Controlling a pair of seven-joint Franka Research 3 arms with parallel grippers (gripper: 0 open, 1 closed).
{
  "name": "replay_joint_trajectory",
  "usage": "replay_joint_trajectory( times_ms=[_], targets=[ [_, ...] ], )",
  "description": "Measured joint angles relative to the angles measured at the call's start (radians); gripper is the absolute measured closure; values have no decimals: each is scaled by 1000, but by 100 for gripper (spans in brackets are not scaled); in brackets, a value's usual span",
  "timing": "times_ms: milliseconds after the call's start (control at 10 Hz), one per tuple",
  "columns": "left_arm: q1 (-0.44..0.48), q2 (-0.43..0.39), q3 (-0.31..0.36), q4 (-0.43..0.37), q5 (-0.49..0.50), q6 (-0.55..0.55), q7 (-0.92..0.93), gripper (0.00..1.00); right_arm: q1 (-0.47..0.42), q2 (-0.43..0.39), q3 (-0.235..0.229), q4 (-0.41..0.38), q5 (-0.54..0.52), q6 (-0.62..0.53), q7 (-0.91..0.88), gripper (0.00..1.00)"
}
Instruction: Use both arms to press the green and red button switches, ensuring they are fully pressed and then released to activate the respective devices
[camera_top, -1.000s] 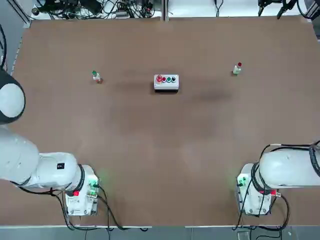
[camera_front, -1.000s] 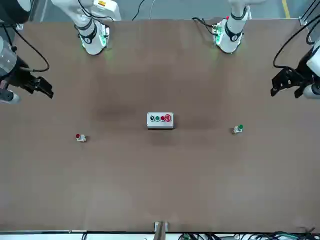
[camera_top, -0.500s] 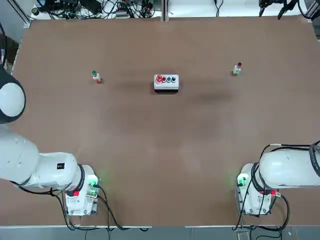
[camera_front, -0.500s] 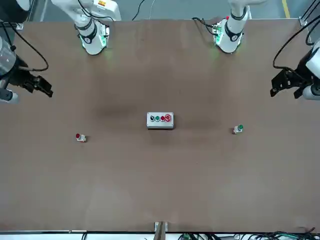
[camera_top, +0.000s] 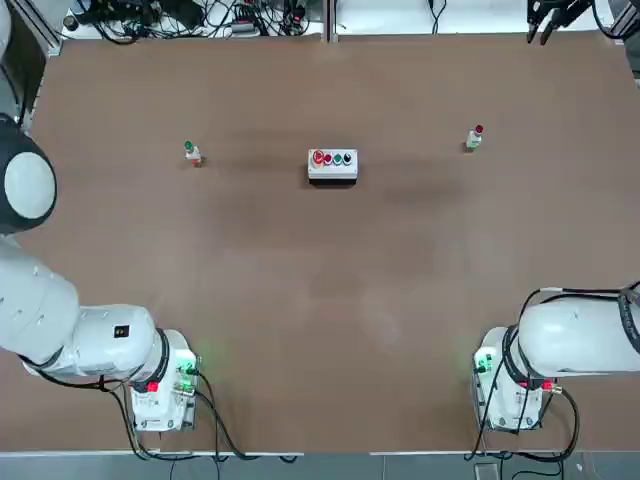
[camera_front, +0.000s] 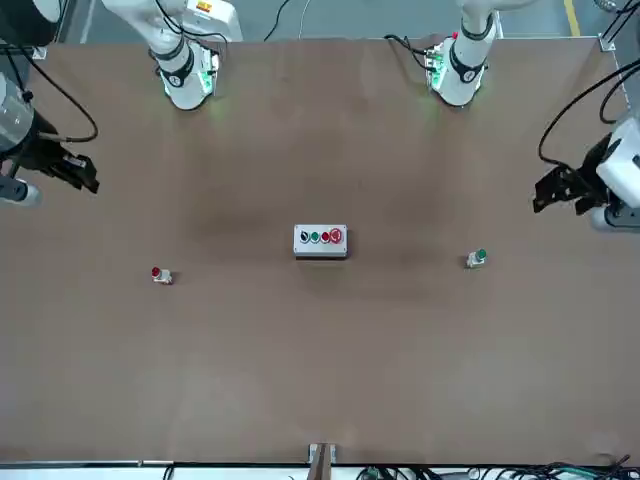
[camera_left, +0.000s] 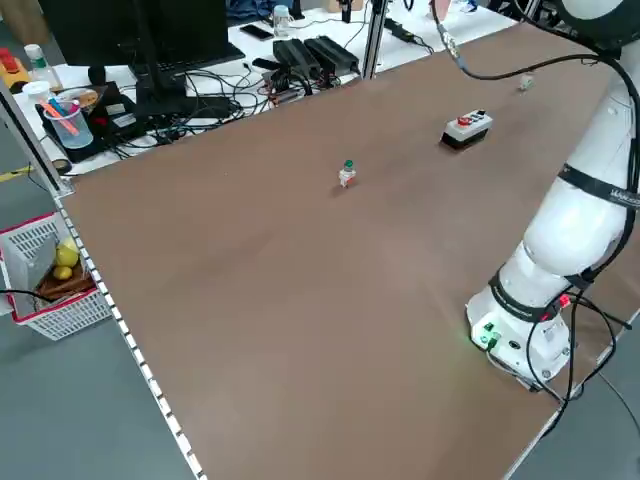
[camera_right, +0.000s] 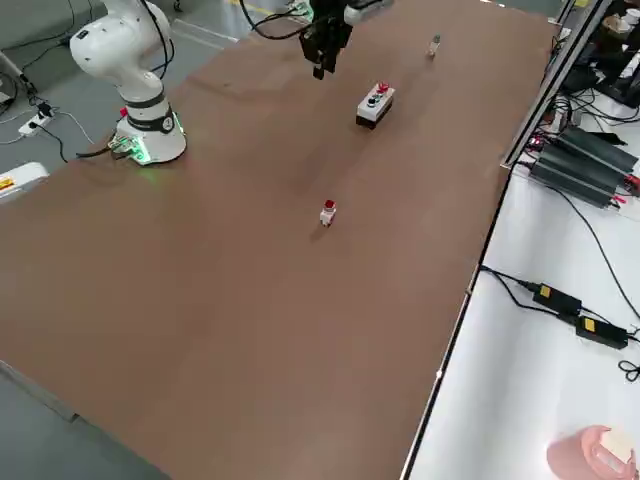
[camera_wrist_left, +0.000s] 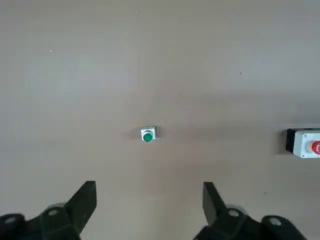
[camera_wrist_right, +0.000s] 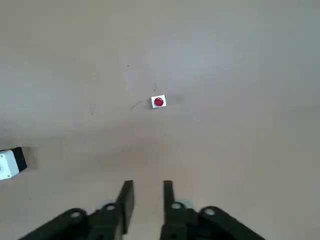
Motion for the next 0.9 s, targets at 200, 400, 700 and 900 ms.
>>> replay_joint_trajectory(
  times_ms=[200, 400, 700, 900],
  targets=[
    [0, 10, 1, -57, 5, 35, -5, 16, 0, 13, 0, -28, 0, 56, 0, 99],
    [1, 24, 3, -87, 10, 50, -12, 30, 0, 75, 0, -64, 0, 160, -1, 99],
    [15, 15, 4, -217, 12, 211, -13, 52, -7, 210, -5, -71, -14, 303, -24, 99],
    [16, 0, 3, -333, 12, 327, -13, 59, -20, 281, -8, -72, -20, 363, -37, 99]
  ],
)
